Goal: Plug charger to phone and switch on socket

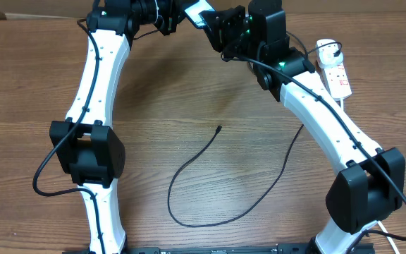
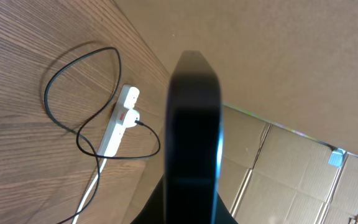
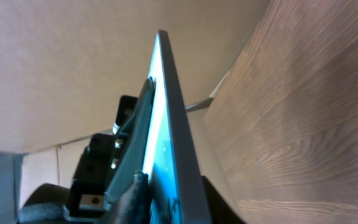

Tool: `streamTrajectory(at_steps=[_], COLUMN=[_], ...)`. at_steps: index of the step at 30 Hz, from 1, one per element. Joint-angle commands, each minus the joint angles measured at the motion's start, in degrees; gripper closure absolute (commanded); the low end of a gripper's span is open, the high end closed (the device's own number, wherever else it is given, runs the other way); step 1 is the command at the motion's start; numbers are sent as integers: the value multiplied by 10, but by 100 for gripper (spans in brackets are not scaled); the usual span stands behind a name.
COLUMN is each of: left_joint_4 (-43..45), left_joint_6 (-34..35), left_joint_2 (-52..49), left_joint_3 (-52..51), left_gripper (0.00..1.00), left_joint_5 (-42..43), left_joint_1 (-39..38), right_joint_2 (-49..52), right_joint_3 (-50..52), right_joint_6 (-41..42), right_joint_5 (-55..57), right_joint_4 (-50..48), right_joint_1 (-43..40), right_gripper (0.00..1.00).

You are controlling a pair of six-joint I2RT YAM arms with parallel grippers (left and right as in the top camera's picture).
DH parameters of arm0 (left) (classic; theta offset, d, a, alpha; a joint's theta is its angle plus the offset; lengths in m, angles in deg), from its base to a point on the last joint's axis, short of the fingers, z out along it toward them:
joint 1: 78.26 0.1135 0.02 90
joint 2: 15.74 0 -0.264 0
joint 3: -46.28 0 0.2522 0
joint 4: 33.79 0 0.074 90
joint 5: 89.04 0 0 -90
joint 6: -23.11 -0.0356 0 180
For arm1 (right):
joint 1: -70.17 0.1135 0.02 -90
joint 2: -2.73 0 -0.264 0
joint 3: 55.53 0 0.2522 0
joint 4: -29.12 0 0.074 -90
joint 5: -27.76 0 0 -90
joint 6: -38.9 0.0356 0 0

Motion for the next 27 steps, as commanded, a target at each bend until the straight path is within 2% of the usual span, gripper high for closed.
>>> streamTrajectory(at_steps=[1, 11, 13, 20, 27], left_joint_4=[7, 4, 3, -27, -34], left_joint_6=[-9, -35, -50, -129, -291], left_joint_2=[2, 2, 2, 2, 4], left_joint_3=[5, 5, 5, 5, 5], left_gripper=[96, 96, 96, 96, 96], left_joint_5=[3, -19, -32, -106, -105], left_joint_1=[-3, -3, -3, -3, -3], right_joint_2=[-6, -6, -7, -19, -26], right_joint_3=[-6, -7, -11, -21, -22], right_joint_6=[-33, -133, -160, -250, -323], right_joint_5=[-15, -13, -13, -13, -13], right_joint_4=[1, -4, -3, 47, 163], right_joint_1=[2, 1, -2, -25, -79], right_gripper=[69, 15, 0, 0, 0])
